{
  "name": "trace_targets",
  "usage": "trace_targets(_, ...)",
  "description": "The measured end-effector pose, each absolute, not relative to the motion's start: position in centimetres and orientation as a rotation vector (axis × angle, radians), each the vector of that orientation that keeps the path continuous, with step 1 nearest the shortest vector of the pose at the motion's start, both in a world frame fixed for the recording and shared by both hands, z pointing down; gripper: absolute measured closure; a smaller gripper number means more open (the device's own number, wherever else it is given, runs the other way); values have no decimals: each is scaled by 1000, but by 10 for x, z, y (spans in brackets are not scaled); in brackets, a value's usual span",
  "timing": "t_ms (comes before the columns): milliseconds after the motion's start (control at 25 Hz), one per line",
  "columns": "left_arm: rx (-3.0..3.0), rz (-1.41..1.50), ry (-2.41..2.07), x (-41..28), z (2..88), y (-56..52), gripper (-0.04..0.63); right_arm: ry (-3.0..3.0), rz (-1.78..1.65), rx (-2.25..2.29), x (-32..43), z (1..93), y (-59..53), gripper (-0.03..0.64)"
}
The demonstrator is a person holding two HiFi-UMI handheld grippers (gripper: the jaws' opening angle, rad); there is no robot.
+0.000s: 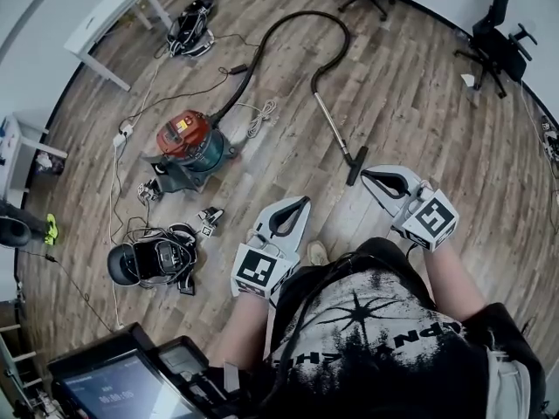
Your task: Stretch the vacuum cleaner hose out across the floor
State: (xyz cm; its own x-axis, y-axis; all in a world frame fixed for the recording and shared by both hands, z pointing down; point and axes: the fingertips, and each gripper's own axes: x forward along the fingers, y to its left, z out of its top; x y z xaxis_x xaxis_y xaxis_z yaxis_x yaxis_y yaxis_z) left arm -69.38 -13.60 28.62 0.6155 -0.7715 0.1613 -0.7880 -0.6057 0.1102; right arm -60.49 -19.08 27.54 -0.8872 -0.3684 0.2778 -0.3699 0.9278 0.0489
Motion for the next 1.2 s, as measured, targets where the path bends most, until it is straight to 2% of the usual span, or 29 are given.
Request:
trace_targets(560,2614,156,-1279,-711,301,-208,595,-2772,80,546,-621,297,-271,611)
trace_targets(920,2543,208,-1306,-711,296,-329,595,-2833,100,475,-629,286,-408,611)
trace_targets(1200,2538,275,-1308,-693,291,-430,595,-2834,94,494,-592,286,-512,611)
